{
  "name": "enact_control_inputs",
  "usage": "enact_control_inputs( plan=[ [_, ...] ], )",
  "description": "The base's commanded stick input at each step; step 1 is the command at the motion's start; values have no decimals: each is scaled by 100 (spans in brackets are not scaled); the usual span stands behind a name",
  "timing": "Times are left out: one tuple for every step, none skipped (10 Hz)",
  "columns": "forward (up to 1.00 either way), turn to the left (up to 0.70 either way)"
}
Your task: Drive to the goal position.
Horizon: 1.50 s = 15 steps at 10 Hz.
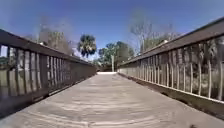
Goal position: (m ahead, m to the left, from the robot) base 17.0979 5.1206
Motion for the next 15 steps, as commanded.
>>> enact_control_inputs(
  plan=[
    [85, 0],
    [85, 0],
    [85, 0],
    [85, 0],
    [85, 0],
    [85, 0],
    [85, 0],
    [85, 0],
    [85, 0],
    [85, 0],
    [85, 0],
    [85, 0],
    [85, 0],
    [85, 0],
    [85, 0]
  ],
)
